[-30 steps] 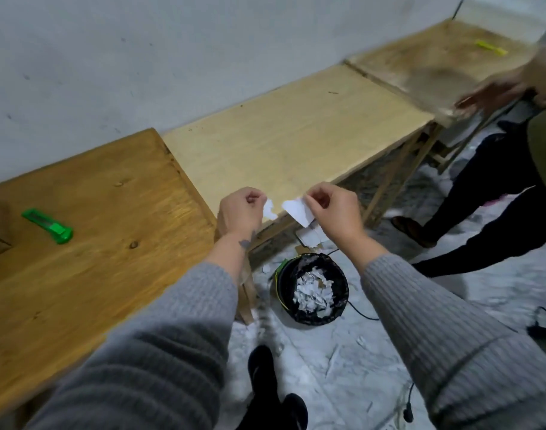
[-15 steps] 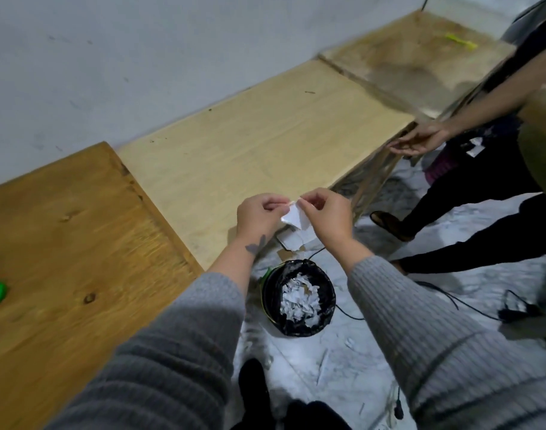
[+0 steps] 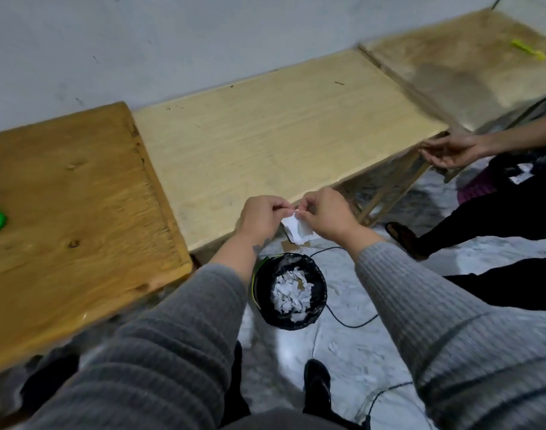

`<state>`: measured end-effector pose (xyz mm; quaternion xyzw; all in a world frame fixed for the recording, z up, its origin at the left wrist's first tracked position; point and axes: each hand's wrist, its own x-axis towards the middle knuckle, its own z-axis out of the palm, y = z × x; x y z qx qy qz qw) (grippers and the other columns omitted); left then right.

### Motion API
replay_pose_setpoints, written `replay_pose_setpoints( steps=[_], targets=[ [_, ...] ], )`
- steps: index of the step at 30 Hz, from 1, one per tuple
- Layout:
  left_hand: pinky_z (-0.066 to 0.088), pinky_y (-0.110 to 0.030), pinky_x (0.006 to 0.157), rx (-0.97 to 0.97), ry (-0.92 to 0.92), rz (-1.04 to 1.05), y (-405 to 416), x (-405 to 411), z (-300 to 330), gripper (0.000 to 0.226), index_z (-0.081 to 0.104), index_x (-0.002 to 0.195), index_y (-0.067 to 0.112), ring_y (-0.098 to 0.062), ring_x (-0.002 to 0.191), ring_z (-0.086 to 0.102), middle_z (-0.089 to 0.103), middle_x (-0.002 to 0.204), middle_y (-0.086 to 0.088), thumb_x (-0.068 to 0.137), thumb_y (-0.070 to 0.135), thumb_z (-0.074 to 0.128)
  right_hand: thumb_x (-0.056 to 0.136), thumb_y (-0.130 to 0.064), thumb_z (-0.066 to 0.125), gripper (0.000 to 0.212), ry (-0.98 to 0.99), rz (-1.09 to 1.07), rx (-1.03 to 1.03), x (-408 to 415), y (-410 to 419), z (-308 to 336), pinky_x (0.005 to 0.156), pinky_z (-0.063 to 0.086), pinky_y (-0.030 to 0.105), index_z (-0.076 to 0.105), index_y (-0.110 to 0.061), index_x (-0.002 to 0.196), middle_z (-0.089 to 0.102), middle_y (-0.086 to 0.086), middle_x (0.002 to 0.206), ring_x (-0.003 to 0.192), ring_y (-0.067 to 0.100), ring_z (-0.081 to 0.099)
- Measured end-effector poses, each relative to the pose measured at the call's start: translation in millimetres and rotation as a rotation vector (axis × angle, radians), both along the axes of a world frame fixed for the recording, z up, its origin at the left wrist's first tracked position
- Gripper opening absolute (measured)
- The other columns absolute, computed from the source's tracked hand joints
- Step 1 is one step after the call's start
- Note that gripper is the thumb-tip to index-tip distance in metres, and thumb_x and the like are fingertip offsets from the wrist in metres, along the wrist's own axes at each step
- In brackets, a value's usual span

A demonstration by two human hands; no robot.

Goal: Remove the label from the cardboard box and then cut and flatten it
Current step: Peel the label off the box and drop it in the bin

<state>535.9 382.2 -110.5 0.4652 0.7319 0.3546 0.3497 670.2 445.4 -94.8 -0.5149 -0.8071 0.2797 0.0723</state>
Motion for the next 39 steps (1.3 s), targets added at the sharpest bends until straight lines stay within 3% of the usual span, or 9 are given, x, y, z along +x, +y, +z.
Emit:
replay_pose_setpoints(
  steps=[6,11,17,20,23,27,32,36,39],
  targets=[
    [0.035,-0.014,0.058,-0.054,0.023,0.148,-21.0,39.5,-11.7,0.015,0.068,0.079,0.018,-0.006,0.072,0.054,0.062,0.075,0.012,0.092,0.018,0.060,0.084,-0.015,0.062,0.016,0.071,0.219,0.051,25.8,-11.4,-12.4,0.062,0.041,0.031,0.055,-0.016,0.070,0.056,-0.001,0.070,0.071,0.020,0.053],
    [0.047,-0.023,0.070,-0.146,-0.350,0.457,-46.0,67.5,-33.2,0.023,0.067,0.071,0.021,-0.009,0.074,0.059,0.068,0.081,0.005,0.092,0.018,0.061,0.082,-0.008,0.057,0.014,0.127,0.328,0.126,43.8,-34.4,-31.8,0.062,0.035,0.030,0.052,-0.016,0.071,0.053,0.005,0.079,0.078,0.018,0.048],
    [0.036,-0.016,0.042,-0.377,-0.697,0.659,-59.0,92.4,-37.7,0.015,0.067,0.097,0.010,-0.007,0.052,0.042,0.058,0.070,-0.002,0.095,0.023,0.058,0.081,-0.002,0.057,0.017,0.221,0.311,0.116,61.4,-53.7,-52.5,0.071,0.044,0.034,0.053,-0.014,0.070,0.053,0.006,0.082,0.081,0.023,0.051],
    [0.044,-0.023,0.066,-0.280,-0.305,0.559,-69.6,95.7,-50.0,0.014,0.074,0.092,0.014,-0.011,0.074,0.057,0.069,0.088,-0.002,0.092,0.021,0.062,0.084,-0.016,0.064,0.005,0.130,0.354,0.021,67.2,-47.4,-63.6,0.081,0.044,0.036,0.065,-0.020,0.081,0.061,0.002,0.083,0.088,0.019,0.051],
    [0.043,-0.021,0.065,-0.273,0.025,0.453,-71.6,91.3,-54.5,0.020,0.069,0.072,0.024,-0.012,0.078,0.061,0.068,0.080,0.006,0.089,0.017,0.062,0.083,-0.027,0.068,0.027,0.037,0.380,-0.061,65.7,-44.1,-68.6,0.092,0.042,0.039,0.066,-0.024,0.109,0.065,-0.007,0.086,0.098,0.016,0.049],
    [0.038,-0.025,0.062,-0.320,0.240,0.253,-64.1,83.8,-68.2,0.028,0.057,0.057,0.019,-0.017,0.080,0.060,0.068,0.083,0.003,0.085,0.018,0.058,0.081,-0.033,0.069,0.019,-0.086,0.401,-0.104,59.1,-43.2,-74.9,0.089,0.045,0.039,0.072,-0.017,0.091,0.067,-0.003,0.081,0.098,0.022,0.057],
    [0.042,-0.031,0.062,-0.081,0.528,-0.024,-60.8,81.6,-93.2,0.015,0.067,0.077,0.009,-0.028,0.078,0.058,0.064,0.080,-0.009,0.086,0.011,0.056,0.090,-0.027,0.058,0.019,-0.199,0.528,0.005,60.4,-33.8,-82.6,0.084,0.035,0.035,0.055,-0.020,0.072,0.048,-0.009,0.066,0.088,0.018,0.041],
    [0.035,-0.021,0.058,-0.205,0.092,0.118,-41.9,74.2,-111.7,0.013,0.066,0.076,0.014,-0.017,0.074,0.054,0.063,0.079,-0.001,0.086,0.009,0.058,0.084,-0.009,0.060,0.031,0.022,0.492,0.106,60.4,-30.7,-103.3,0.072,0.042,0.039,0.038,-0.018,0.063,0.033,-0.012,0.056,0.075,0.020,0.039],
    [0.043,-0.024,0.073,-0.234,-0.209,0.307,-35.3,75.6,-123.7,0.015,0.067,0.079,0.014,-0.014,0.080,0.057,0.066,0.084,-0.002,0.090,0.011,0.057,0.080,-0.007,0.061,0.030,0.093,0.412,0.157,58.8,-32.3,-120.3,0.068,0.037,0.036,0.038,-0.019,0.065,0.037,-0.007,0.062,0.073,0.020,0.039]
  ],
)
